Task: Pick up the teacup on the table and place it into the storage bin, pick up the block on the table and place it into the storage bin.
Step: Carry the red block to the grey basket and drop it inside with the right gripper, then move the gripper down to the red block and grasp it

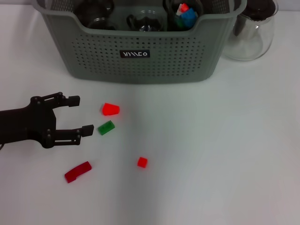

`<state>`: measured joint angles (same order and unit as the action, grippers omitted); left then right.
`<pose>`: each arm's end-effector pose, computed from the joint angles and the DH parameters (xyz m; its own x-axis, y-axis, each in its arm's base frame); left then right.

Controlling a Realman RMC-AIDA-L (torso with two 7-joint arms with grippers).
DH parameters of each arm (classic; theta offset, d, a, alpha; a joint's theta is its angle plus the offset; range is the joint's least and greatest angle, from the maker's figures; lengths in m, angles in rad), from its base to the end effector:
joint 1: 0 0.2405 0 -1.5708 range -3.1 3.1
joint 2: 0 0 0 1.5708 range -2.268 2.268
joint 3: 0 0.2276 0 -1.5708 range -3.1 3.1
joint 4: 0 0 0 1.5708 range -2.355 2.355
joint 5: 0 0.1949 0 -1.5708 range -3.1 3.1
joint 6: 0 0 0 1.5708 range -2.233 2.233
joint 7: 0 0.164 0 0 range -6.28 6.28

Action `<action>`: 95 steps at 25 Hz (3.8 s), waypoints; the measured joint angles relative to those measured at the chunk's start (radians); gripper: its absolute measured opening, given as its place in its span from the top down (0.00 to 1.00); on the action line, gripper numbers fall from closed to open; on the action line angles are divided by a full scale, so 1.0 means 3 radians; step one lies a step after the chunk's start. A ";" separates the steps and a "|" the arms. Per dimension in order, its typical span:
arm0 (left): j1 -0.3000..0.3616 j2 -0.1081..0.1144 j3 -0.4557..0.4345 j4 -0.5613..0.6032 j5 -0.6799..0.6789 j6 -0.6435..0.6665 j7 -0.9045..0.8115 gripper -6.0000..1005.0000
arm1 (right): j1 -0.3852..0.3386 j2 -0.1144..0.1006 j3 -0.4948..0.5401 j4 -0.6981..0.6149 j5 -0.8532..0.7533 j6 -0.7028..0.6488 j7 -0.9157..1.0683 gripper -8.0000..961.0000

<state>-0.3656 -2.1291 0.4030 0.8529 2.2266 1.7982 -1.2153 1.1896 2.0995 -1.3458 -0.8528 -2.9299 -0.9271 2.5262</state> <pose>-0.2718 0.2518 0.0267 0.8315 0.2947 0.4709 0.4367 -0.8707 -0.2262 0.0376 0.4680 -0.0173 0.9525 -0.2240 0.2062 -0.0019 -0.6817 -0.7317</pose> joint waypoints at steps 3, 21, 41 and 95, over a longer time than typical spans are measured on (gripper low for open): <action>0.0001 0.0000 -0.0006 0.0000 0.0000 -0.0002 0.0000 0.12 | 0.0001 0.0001 -0.0002 -0.0045 0.0005 -0.0030 0.0000 0.59; 0.0027 0.0005 -0.0009 0.0001 0.0000 -0.0001 0.0006 0.12 | -0.0849 -0.0134 0.0889 -0.1789 0.2477 -0.2432 -0.1176 0.08; 0.0033 0.0035 0.0009 0.0112 0.0016 0.0171 -0.0026 0.12 | -0.1002 0.0009 -0.0535 -0.0779 0.2285 -0.2464 -0.1469 0.10; 0.0006 0.0020 0.0007 -0.0011 -0.0001 0.0003 0.0043 0.12 | -0.0654 0.0083 -0.2884 -0.0419 0.2445 -0.0661 -0.0323 0.54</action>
<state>-0.3636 -2.1230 0.4050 0.8494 2.2263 1.7991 -1.2025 0.9935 2.1245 -2.2110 -0.9787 -2.1963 -1.1254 2.4295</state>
